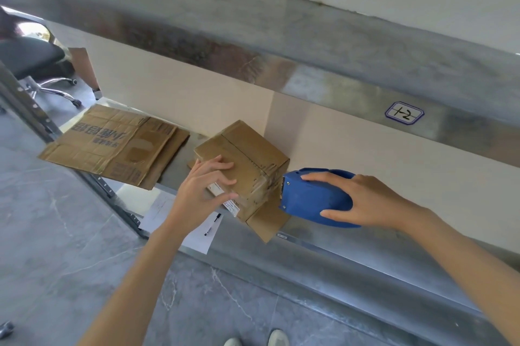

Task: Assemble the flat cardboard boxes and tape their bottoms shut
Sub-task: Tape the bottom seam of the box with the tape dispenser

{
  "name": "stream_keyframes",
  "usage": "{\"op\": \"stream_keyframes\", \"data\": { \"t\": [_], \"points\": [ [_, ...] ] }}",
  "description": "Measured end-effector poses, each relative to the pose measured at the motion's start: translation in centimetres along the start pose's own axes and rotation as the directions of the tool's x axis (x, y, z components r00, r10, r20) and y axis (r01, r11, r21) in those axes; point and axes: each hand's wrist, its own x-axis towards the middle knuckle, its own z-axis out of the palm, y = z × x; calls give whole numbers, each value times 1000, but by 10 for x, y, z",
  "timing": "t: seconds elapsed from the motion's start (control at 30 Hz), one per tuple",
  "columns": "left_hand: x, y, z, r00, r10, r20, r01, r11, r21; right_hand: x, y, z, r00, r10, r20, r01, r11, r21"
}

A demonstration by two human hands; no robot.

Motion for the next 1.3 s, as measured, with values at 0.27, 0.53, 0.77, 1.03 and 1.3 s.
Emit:
{"op": "stream_keyframes", "data": {
  "t": [0.27, 0.53, 0.77, 1.03, 1.3],
  "points": [
    [-2, -7, -1, 999, 30, 31, -30, 999, -14, 3, 1, 2, 1000, 24, 10, -24, 1000, -11],
    [-3, -13, 12, 995, 55, -80, -54, 998, 20, 8, -5, 0, 1000, 22, 6, -22, 1000, 0],
    [-6, -16, 14, 994, 94, -64, -87, 991, 97, 9, -1, 0, 1000, 21, 10, -20, 1000, -16],
    [-12, -1, 14, 997, 66, -31, -60, 983, 176, 9, 3, 2, 1000, -1, 14, 2, 999, -44],
    [-21, 38, 58, 985, -36, -168, 92, 934, 344, 12, 0, 1, 997, -68, -29, 66, 995, -78]
  ]
}}
